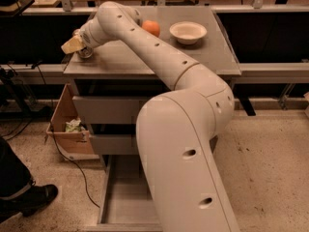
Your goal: Place orange can into bottom drawer
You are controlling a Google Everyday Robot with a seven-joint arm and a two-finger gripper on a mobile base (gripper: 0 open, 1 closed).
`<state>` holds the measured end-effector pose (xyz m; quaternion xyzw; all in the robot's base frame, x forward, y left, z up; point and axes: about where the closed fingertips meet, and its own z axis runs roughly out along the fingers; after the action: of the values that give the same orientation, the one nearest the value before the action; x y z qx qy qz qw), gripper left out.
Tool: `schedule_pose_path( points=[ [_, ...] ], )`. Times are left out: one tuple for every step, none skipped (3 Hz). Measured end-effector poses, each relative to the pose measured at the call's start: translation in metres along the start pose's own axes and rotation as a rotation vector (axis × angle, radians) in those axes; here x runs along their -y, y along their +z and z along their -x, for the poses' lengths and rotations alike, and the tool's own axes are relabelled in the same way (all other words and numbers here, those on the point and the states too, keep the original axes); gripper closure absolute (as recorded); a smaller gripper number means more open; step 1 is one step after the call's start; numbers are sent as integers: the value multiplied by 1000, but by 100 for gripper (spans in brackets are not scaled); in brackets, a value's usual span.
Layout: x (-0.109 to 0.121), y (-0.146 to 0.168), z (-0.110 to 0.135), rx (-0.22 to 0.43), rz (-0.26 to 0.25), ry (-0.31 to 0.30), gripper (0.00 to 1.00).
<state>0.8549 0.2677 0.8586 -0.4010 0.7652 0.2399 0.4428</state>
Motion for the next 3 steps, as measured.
schedule_pose_path(
  points=[
    [2, 0, -3, -5, 1, -9, 62],
    [2, -2, 1, -5, 1, -9, 85],
    [2, -3, 2, -5, 1, -9, 100]
  ],
)
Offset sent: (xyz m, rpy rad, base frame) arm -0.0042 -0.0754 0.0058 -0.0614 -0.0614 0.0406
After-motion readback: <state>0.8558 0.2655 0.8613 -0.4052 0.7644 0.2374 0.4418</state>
